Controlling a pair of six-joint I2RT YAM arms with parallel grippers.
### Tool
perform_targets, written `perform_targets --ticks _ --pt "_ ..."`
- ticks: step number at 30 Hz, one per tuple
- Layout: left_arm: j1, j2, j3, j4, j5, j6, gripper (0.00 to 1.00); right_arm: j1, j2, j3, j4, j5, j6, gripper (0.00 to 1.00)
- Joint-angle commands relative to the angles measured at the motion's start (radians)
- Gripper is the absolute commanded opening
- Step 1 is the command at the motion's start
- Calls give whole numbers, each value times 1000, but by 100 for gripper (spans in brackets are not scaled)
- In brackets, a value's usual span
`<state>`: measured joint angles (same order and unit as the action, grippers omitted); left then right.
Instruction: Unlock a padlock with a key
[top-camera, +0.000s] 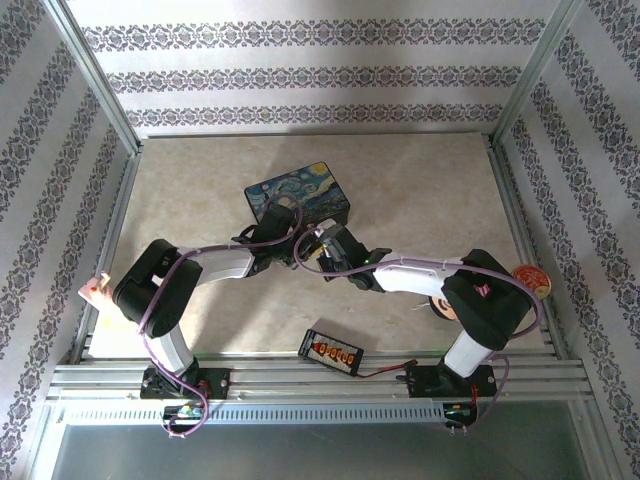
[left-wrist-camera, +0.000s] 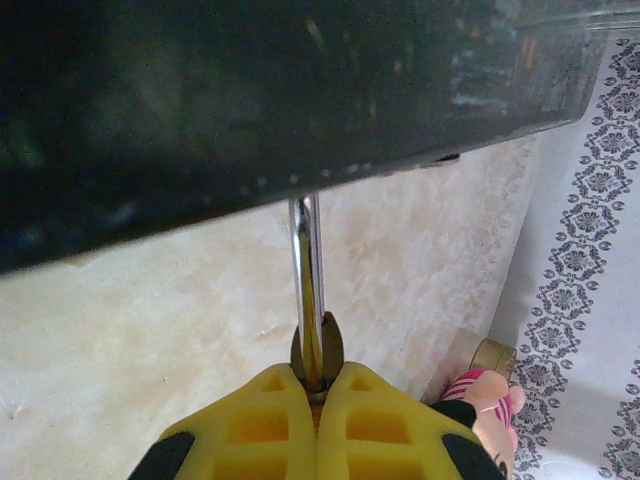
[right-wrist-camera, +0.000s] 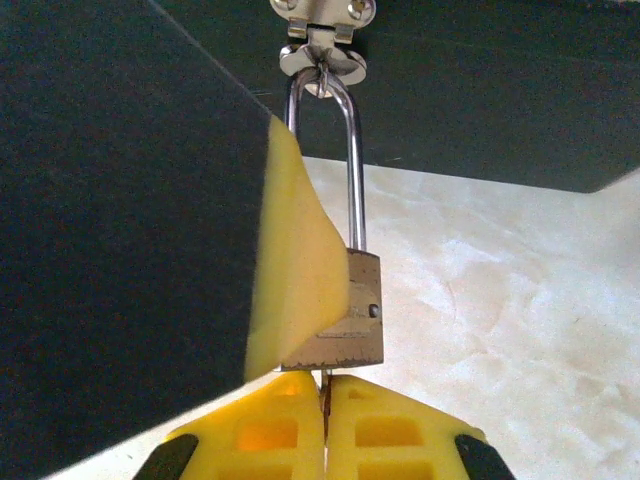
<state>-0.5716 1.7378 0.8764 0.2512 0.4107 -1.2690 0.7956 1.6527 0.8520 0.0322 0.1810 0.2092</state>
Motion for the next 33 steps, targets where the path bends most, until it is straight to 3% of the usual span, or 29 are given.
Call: perform_targets --ticks 1,15,21,33 --pt "-1 13 -34 -95 111 -60 0 -22 -2 18 41 -25 37 0" --pt "-1 23 -50 -55 117 -84 0 -209 -23 -60 158 -433 223 0" --pt "-1 22 -55 -53 116 -87 0 -283 23 -96 304 -625 315 0" --pt "-1 21 -64 -43 116 -96 4 -350 82 -127 499 -801 443 0"
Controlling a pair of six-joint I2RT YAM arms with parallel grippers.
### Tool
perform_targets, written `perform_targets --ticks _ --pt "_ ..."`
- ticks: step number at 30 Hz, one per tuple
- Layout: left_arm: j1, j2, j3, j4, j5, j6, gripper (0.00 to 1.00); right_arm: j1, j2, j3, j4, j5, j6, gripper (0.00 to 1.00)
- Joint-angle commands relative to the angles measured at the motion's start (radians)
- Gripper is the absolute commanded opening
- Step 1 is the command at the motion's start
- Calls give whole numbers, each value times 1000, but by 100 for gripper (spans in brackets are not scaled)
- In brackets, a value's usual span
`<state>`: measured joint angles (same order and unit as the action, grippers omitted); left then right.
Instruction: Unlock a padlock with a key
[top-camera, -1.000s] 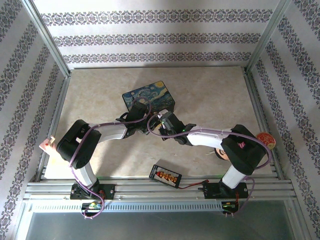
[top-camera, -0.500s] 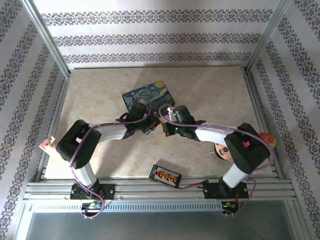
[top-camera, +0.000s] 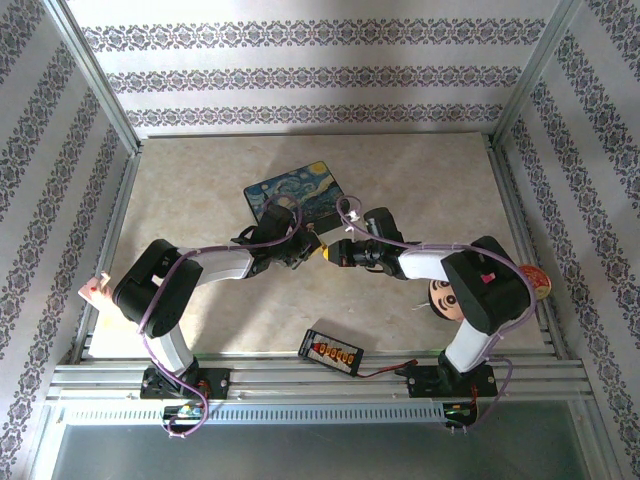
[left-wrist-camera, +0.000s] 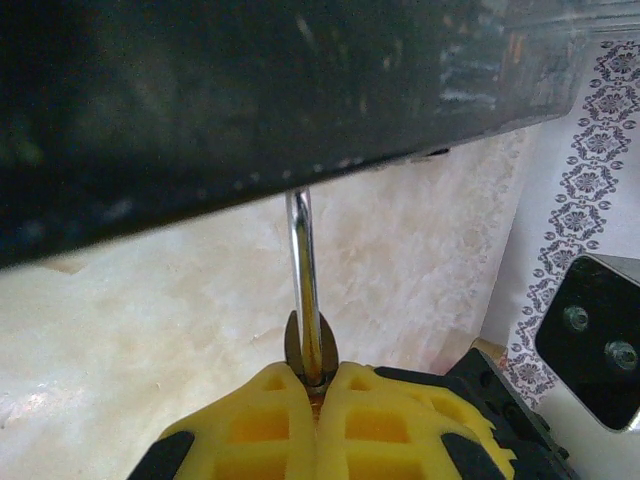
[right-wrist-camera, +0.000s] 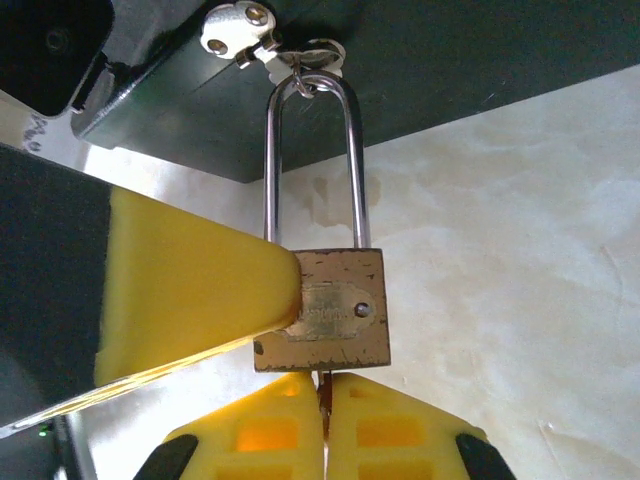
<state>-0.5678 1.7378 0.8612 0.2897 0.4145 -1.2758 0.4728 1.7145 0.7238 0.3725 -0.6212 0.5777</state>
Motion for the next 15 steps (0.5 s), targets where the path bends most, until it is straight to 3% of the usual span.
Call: perform_targets --ticks 1,10,15 --pt "-4 20 -51 -80 112 -91 6 -31 23 -2 170 -3 83 0" --pt "-3 -2 -56 -70 97 -93 41 -51 49 -25 256 -33 147 0" --pt "-1 -48 -55 -93 73 -67 54 -53 59 -28 266 -28 157 0"
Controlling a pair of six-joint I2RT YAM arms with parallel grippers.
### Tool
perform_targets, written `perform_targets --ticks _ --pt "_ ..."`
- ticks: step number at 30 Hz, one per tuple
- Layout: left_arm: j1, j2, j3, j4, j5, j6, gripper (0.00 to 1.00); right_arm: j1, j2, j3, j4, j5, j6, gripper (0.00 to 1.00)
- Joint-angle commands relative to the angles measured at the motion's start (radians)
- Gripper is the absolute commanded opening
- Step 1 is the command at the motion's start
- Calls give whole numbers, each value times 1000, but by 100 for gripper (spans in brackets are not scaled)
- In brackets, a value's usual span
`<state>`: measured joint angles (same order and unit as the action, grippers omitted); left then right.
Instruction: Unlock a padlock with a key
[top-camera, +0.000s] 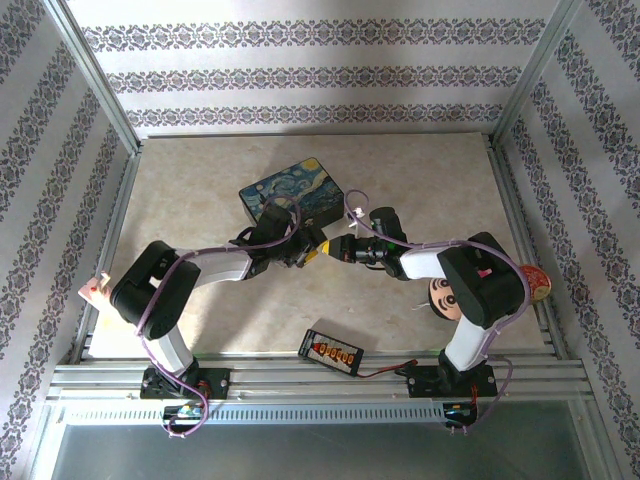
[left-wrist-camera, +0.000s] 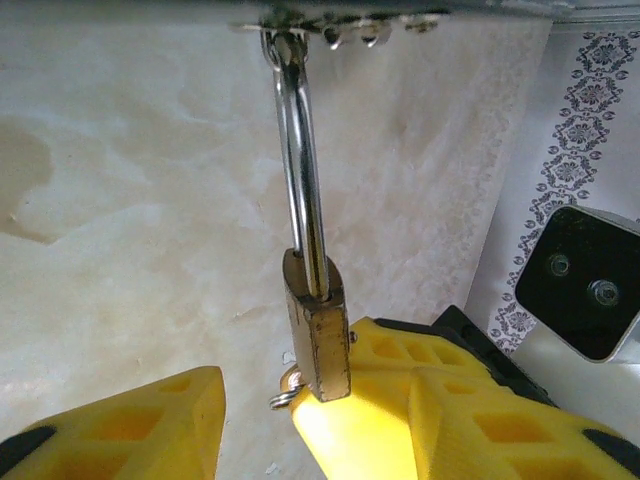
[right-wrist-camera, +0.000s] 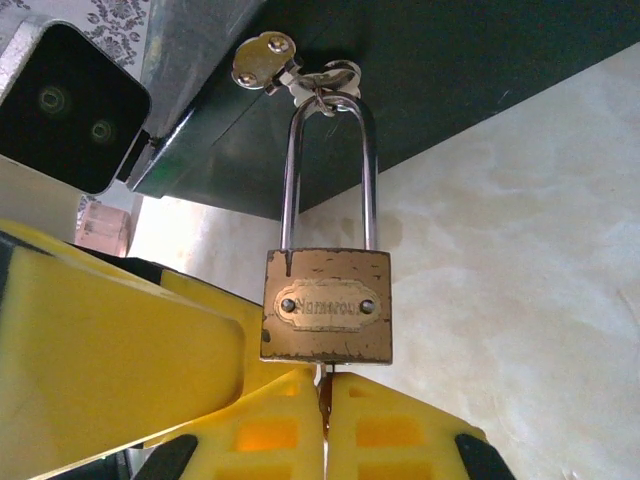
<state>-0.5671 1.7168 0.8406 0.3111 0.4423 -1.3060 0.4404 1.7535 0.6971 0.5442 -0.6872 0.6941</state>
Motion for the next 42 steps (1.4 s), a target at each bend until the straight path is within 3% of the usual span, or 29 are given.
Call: perform_targets --ticks 1,9,20,28,33,42 --pt "-1 -38 -34 -123 39 -30 57 -21 23 -3 102 37 46 0" --pt "6 -158 -20 -229 -50 62 94 -40 51 -30 231 19 134 0" --pt "9 -291 -5 -354 -193 169 97 -87 172 -53 525 -54 358 0" --pt "17 -335 36 -500 -452 313 99 -110 326 -46 840 -84 612 0" --pt "21 -306 108 -581 -619 430 99 -109 330 -58 841 -72 614 0" --pt "22 -135 272 -626 -780 626 99 -103 310 -91 841 -28 662 0"
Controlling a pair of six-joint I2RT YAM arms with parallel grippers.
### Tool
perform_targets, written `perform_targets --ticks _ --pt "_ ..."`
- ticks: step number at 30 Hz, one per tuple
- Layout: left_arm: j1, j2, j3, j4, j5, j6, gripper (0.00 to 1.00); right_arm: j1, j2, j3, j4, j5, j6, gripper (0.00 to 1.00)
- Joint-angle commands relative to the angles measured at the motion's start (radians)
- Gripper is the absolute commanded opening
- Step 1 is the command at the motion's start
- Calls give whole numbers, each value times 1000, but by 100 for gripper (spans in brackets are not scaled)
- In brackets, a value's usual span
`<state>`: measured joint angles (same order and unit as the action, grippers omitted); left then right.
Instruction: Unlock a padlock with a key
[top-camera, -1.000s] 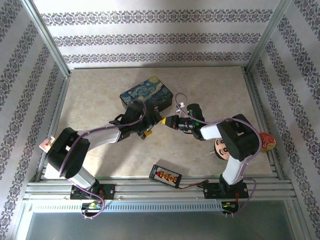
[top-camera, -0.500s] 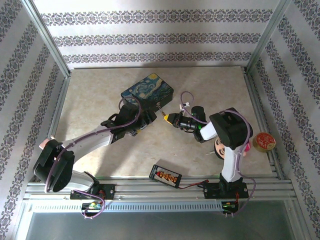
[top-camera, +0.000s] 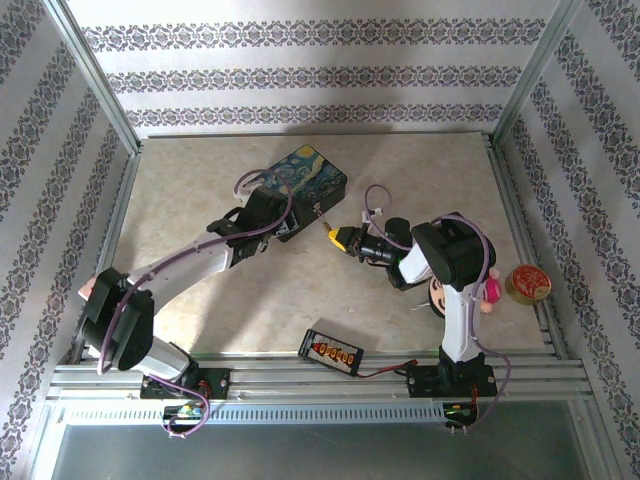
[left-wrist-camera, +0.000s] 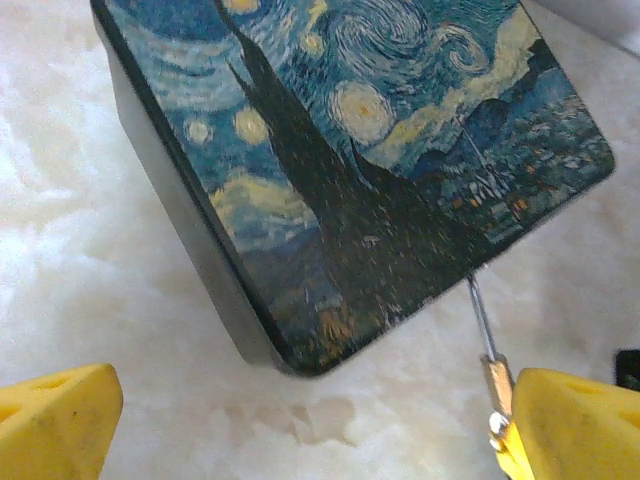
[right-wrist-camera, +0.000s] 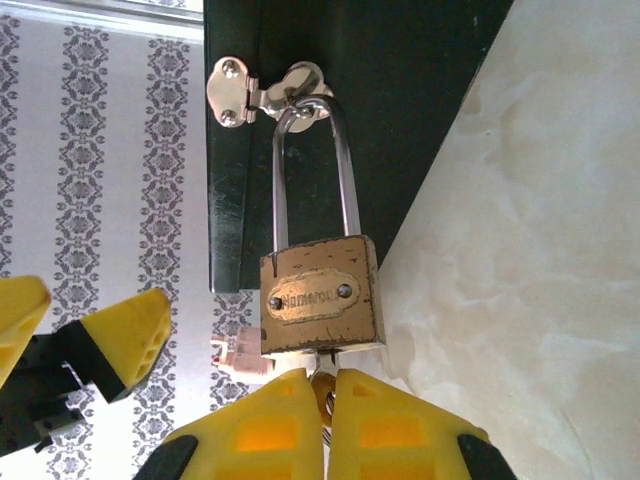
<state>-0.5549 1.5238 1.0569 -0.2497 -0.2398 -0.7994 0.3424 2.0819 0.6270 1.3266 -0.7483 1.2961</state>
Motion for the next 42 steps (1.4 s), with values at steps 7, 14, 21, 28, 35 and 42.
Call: perform_targets --ticks 7,14,21,28,35,42 --pt "10 229 214 -185 -157 209 99 27 -37 -96 58 162 132 0" --pt "10 300 254 -277 -237 219 99 59 -42 -125 59 221 143 0" --pt "17 300 212 -295 -256 210 99 90 -63 -135 54 237 119 0" --pt "30 278 186 -292 -257 216 99 92 -90 -115 -1 223 62 10" --pt "32 213 109 -237 -234 242 99 99 -184 -98 -179 221 -48 29" --pt "39 177 67 -219 -219 261 99 114 -376 -65 -566 299 -244 31"
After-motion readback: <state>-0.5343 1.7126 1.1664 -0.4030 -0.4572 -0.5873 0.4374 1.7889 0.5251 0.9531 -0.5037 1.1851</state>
